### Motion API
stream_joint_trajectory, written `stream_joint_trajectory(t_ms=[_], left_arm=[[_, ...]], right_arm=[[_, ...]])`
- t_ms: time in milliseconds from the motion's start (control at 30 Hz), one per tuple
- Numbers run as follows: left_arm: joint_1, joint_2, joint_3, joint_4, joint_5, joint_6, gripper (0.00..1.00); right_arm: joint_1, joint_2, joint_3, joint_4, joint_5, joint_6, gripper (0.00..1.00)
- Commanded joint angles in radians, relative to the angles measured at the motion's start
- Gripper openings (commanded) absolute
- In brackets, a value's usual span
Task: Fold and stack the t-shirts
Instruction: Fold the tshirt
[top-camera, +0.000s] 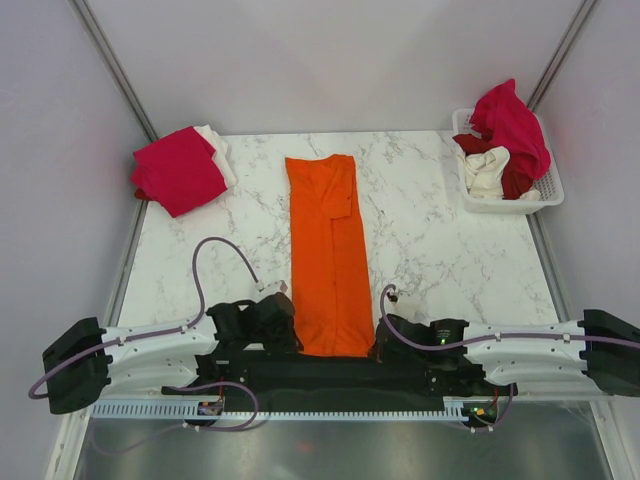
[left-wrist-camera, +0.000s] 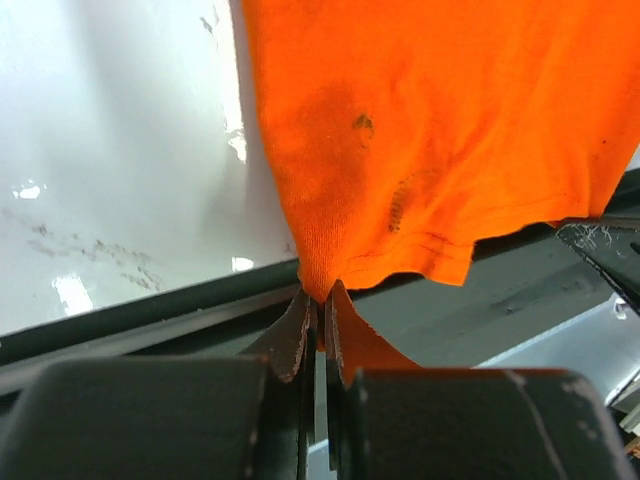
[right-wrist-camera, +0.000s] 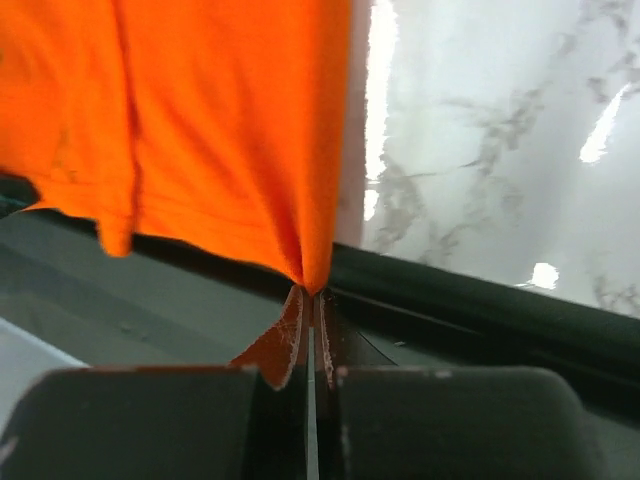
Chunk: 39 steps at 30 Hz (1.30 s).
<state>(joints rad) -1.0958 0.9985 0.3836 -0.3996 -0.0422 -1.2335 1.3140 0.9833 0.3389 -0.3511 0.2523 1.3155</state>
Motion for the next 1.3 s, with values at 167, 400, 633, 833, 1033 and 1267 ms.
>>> stream_joint_trajectory(t_ms=[167,400,633,833,1033,1267], left_arm=[[-0.004,-0.021,0.268,-0.292,-0.129,0.049,0.02],[0.132,0.071,0.463,-0.384,-0.164,0.175,0.02],[0.333,0.225,0.612,-0.381,-0.081,0.391,0.02],[0.419,0.414,0.779,-0.381,-0.038,0.522,0.02],[0.490,0.548,0.902,-0.381,-0.021,0.589,0.02],[0.557,0.666,1.012,-0.381,0.018,0.640,0.02]], right_arm=[[-0.007,0.020,0.268,-0.169,0.186,-0.087,0.00],[-0.244,0.127,0.468,-0.201,0.147,-0.324,0.00],[-0.438,0.268,0.623,-0.177,0.090,-0.548,0.00],[-0.525,0.403,0.749,-0.157,0.065,-0.634,0.00],[-0.617,0.503,0.819,-0.120,0.016,-0.696,0.00],[-0.679,0.610,0.916,-0.094,-0.038,-0.737,0.00]])
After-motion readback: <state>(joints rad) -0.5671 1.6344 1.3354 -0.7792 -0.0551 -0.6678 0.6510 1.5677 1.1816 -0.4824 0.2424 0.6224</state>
